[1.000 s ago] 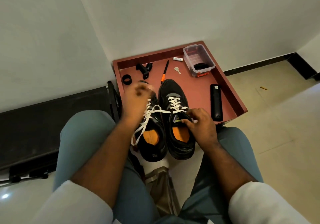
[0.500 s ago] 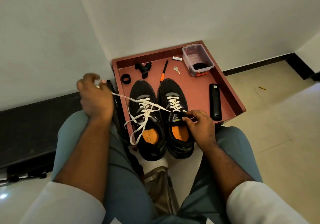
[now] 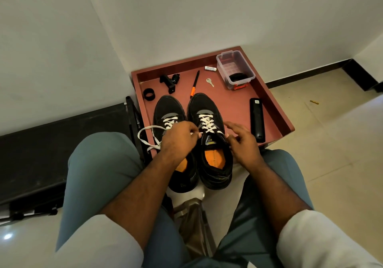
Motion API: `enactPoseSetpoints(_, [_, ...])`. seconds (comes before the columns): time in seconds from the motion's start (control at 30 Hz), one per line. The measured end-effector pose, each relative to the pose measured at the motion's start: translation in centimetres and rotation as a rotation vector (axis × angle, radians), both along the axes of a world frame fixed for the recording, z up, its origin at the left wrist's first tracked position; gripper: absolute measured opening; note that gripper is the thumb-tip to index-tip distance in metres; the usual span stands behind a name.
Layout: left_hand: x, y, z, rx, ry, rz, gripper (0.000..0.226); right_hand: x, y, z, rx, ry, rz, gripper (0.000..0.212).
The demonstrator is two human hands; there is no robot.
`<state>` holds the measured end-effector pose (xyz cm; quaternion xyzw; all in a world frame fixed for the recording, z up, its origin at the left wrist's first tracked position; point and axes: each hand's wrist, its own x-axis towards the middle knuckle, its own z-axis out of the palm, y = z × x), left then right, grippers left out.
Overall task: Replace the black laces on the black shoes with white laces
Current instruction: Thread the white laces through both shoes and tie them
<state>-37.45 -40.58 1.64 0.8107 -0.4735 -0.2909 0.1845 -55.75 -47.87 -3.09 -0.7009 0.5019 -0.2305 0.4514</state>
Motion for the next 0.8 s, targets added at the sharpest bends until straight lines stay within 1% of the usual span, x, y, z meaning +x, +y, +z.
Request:
enactPoseSetpoints(0.07, [-0.4, 0.1, 0.1, 0.034, -0.053, -0.035, 0.015, 0.4, -0.4, 0.1, -0.073, 0.09, 0.087, 0.024])
enactPoseSetpoints(0.13, [-0.3, 0.0, 0.2, 0.053, -0.058, -0.024, 0.016, 0.7, -0.5, 0.0, -0.141, 0.156, 0.087, 0.016])
enactPoseSetpoints(0.27, [0.9, -0.1, 0.4, 0.076, -0.064, 0.046, 0.015, 0.3, -0.3, 0.0, -0.309, 0.29, 0.107, 0.016])
enactPoseSetpoints(0.33, [1.0, 0.0, 0.3, 0.076, -0.043, 0.063, 0.015, 0.5, -0.1, 0.0, -0.343, 0.35, 0.113, 0.014])
enactPoseSetpoints(0.37, [0.9, 0.0, 0.3, 0.059, -0.026, 0.069, 0.014, 0.6, 0.0, 0.1, -0.34, 0.355, 0.104, 0.013])
enactPoseSetpoints(0.43, [0.8, 0.2, 0.6, -0.043, 0.033, 0.096, 0.013, 0.5, 0.3, 0.4, -0.318, 0.276, 0.049, 0.012])
enactPoseSetpoints(0.5, [1.3, 0.4, 1.6, -0.146, 0.084, 0.118, 0.023, 0.1, 0.5, 1.0, -0.288, 0.16, -0.008, 0.016])
enactPoseSetpoints(0.53, [1.8, 0.5, 2.1, -0.158, 0.081, 0.113, 0.028, -0.1, 0.7, 1.4, -0.264, 0.133, -0.015, 0.022])
enactPoseSetpoints(0.6, [2.8, 0.7, 2.9, -0.13, 0.088, 0.105, 0.033, -0.2, 1.1, 1.8, -0.24, 0.159, 0.027, 0.028])
enactPoseSetpoints(0.63, [2.9, 0.7, 2.9, -0.128, 0.136, 0.12, 0.036, -0.1, 1.3, 1.8, -0.241, 0.203, 0.061, 0.029])
enactPoseSetpoints(0.7, [2.5, 0.9, 3.0, -0.196, 0.272, 0.156, 0.041, 0.3, 1.7, 1.4, -0.228, 0.283, 0.089, 0.028])
enactPoseSetpoints(0.73, [1.9, 1.0, 3.1, -0.247, 0.369, 0.166, 0.042, 0.4, 1.7, 1.1, -0.217, 0.293, 0.07, 0.026])
enactPoseSetpoints(0.8, [0.6, 0.8, 3.1, -0.342, 0.602, 0.18, 0.047, 0.7, 1.7, 0.7, -0.189, 0.247, -0.012, 0.022])
